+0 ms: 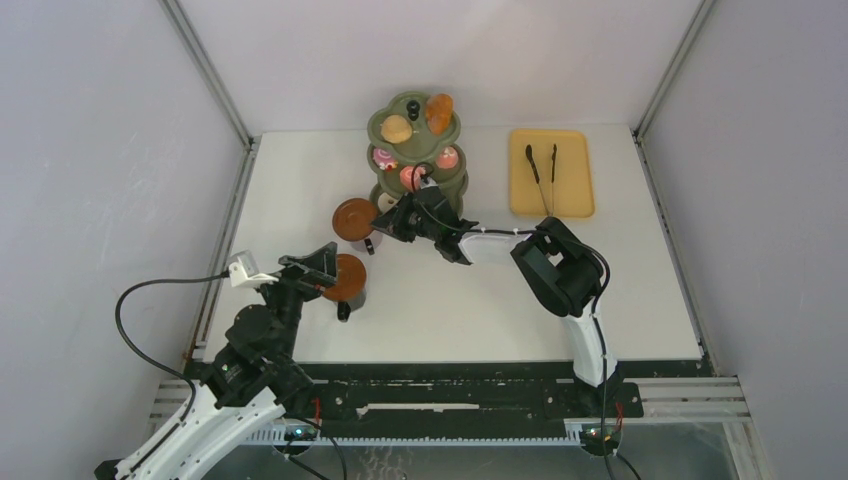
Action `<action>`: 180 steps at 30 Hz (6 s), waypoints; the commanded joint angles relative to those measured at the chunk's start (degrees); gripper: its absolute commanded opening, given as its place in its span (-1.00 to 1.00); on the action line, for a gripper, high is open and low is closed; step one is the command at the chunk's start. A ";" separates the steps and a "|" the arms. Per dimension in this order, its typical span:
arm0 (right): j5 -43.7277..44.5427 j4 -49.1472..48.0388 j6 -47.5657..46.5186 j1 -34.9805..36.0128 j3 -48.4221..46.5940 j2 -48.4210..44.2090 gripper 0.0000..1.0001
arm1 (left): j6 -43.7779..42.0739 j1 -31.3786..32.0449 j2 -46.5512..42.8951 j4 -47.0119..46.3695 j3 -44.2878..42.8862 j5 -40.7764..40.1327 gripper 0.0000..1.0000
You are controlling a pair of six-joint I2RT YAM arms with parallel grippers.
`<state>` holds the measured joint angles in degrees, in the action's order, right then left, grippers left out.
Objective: Serve the afternoon tea
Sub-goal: Pick up the coaster from the center of the board, then place the coaster at the center of the board, then pick up the coaster from the center of the board.
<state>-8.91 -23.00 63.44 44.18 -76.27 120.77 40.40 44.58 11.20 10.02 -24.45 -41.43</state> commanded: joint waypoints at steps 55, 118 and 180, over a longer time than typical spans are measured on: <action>5.34 -8.36 0.10 -1.01 31.84 -29.21 -0.98 | 0.39 -0.28 3.66 -4.10 -3.19 0.47 1.00; 19.65 12.75 -8.02 -3.45 50.07 -52.99 -0.04 | 1.22 -0.28 11.00 -11.14 0.02 0.31 1.00; 11.28 12.70 -12.11 15.44 14.22 -23.63 -0.02 | 10.72 -11.37 3.26 -3.80 10.98 1.31 1.00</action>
<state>1.23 -8.80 52.53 58.76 -60.49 100.31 49.87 34.59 14.94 8.10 -15.07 -41.71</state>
